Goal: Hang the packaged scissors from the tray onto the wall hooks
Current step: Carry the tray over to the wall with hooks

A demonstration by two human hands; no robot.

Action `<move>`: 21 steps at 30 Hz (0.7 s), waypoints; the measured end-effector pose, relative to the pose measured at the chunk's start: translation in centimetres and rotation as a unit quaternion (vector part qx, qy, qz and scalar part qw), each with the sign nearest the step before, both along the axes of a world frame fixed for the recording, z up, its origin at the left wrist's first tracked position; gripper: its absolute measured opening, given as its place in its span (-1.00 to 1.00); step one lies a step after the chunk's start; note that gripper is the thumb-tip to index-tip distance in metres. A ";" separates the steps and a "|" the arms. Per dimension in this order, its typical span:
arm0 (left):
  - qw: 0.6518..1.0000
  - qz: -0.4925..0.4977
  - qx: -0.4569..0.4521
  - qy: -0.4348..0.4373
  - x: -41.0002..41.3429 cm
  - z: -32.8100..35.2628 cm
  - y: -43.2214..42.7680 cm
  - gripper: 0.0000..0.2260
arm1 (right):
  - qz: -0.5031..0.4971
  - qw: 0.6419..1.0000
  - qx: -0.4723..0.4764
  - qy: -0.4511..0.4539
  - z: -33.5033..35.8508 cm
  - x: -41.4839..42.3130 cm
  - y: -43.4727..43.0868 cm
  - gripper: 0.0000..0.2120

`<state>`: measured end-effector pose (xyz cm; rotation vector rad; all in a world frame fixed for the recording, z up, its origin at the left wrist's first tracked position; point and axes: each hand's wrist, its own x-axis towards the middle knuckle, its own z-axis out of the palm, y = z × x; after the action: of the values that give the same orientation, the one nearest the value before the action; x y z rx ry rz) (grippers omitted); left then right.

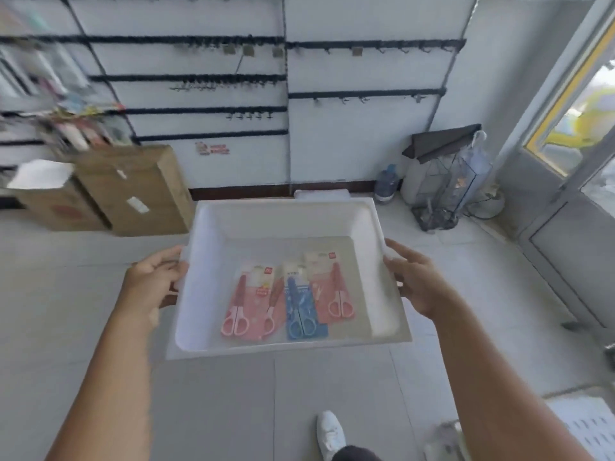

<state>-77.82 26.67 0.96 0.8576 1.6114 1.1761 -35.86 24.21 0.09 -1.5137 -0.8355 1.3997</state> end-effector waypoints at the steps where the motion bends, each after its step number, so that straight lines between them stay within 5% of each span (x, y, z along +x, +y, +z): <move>1: 1.000 0.020 0.000 0.005 -0.6 0.0 0.4 -0.64 | 0.023 1.000 0.002 0.002 -0.1 -0.5 1.9 -0.59; 21: 0.963 0.268 0.007 0.040 -16.5 -1.0 7.6 -0.69 | 0.249 0.968 0.018 -0.009 -0.4 -22.4 28.6 -0.61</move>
<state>-94.35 34.27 -0.06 0.4866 1.9742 1.5369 -58.23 52.81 -0.32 -1.3406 -1.3099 1.7152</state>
